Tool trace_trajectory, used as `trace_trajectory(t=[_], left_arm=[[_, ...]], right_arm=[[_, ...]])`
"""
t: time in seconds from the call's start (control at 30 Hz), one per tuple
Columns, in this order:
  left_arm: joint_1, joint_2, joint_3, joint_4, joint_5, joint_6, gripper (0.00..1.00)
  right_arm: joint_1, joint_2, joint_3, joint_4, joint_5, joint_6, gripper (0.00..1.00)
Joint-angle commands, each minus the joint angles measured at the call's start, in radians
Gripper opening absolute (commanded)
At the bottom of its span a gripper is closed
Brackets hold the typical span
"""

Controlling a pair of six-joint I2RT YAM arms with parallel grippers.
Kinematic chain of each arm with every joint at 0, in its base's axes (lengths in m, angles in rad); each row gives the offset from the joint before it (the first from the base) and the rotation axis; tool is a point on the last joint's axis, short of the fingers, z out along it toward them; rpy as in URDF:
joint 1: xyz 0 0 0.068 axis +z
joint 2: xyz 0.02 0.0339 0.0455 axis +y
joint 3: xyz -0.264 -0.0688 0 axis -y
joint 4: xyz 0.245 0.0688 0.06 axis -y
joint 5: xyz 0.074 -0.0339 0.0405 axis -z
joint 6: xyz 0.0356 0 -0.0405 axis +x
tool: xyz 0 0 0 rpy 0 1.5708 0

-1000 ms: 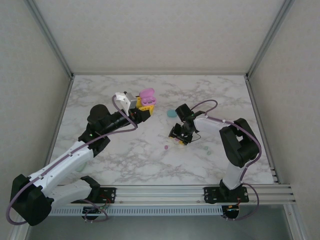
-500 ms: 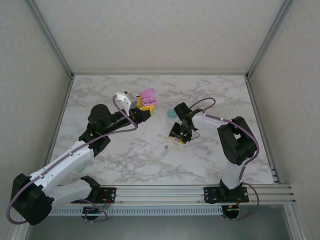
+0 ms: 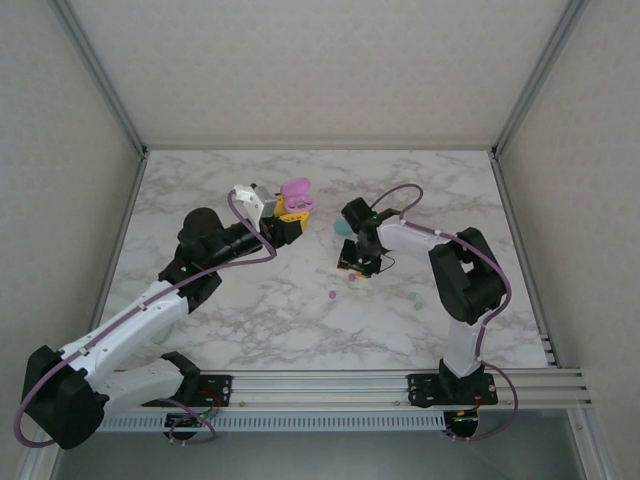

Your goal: Insert the wireless bluetooth earbuds into the charging case

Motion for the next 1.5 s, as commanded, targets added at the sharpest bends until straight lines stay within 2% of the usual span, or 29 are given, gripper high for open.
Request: trace_trajectory(t=[0.0,0.17,0.37,0.57,1.47], left_arm=[[0.008,-0.001,0.02,0.004,-0.009,0.004,0.31],[0.008,-0.003,0.021,0.003,-0.011,0.004,0.31],[0.008,-0.014,0.02,0.003,-0.026,0.003,0.31],[0.009,-0.015,0.022,-0.007,-0.027,0.006,0.31],[0.008,-0.011,0.019,-0.012,-0.031,0.004,0.31]], right_arm=[[0.022,0.029,0.059,-0.111,0.069,-0.108,0.39],[0.039,0.059,0.118,-0.196,0.119,-0.26,0.39],[0.047,0.09,0.16,-0.249,0.113,-0.335,0.36],[0.06,0.133,0.213,-0.297,0.137,-0.373,0.32],[0.086,0.236,0.305,-0.376,0.175,-0.477,0.27]])
